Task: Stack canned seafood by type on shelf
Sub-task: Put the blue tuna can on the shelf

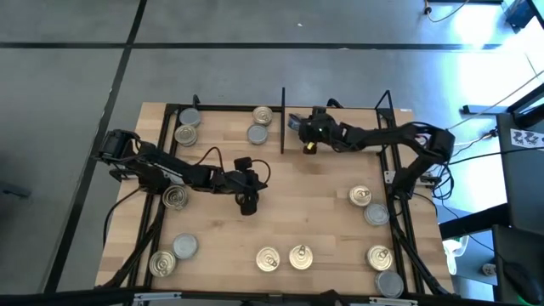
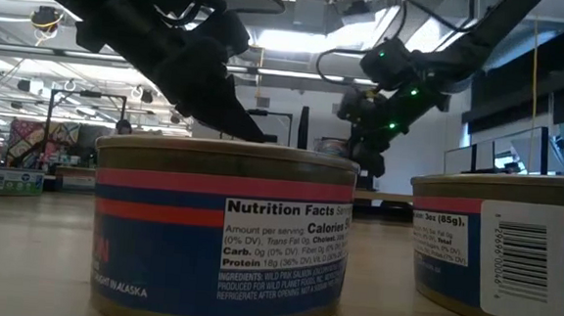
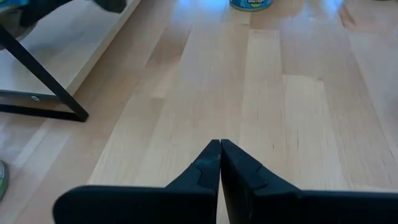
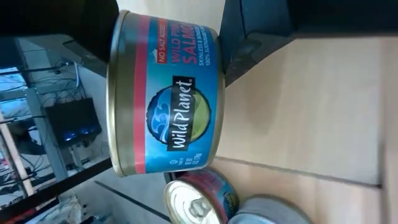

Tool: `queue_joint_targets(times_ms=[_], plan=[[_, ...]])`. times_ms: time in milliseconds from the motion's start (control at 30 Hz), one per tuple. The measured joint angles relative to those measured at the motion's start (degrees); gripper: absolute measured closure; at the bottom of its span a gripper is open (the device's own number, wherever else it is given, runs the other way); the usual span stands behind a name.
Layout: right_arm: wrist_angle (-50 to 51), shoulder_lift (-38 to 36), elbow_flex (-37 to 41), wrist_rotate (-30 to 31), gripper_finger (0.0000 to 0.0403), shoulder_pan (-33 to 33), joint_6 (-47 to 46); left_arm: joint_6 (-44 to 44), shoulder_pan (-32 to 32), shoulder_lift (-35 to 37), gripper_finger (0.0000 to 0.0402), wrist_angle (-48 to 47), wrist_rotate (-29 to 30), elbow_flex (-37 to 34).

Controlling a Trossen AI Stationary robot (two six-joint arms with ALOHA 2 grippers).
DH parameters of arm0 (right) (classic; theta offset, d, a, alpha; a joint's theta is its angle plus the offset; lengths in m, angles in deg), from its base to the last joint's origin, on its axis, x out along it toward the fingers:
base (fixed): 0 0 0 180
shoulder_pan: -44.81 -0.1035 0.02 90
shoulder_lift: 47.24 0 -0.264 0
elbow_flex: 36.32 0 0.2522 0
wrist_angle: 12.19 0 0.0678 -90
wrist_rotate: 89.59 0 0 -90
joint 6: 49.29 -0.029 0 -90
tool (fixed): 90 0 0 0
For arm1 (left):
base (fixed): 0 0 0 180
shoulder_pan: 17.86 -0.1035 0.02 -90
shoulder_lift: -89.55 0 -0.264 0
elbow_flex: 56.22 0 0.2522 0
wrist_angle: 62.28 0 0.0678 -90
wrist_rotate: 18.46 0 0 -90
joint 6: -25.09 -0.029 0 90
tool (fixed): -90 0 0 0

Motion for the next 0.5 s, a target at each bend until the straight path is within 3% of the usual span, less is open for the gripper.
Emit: queue_joint_targets(times_ms=[367, 500], plan=[[-0.3, 5.9, -4.5, 2.3, 0.0204, 1.7, 2.9, -0.2, 0.0, 0.0, 0.0394, 0.0, 0.0, 0.0], [-0.1, 5.9, -4.6, 2.0, 0.0181, 2.0, 2.8, -0.2, 0.0, 0.0, 0.0394, 0.0, 0.0, 0.0]])
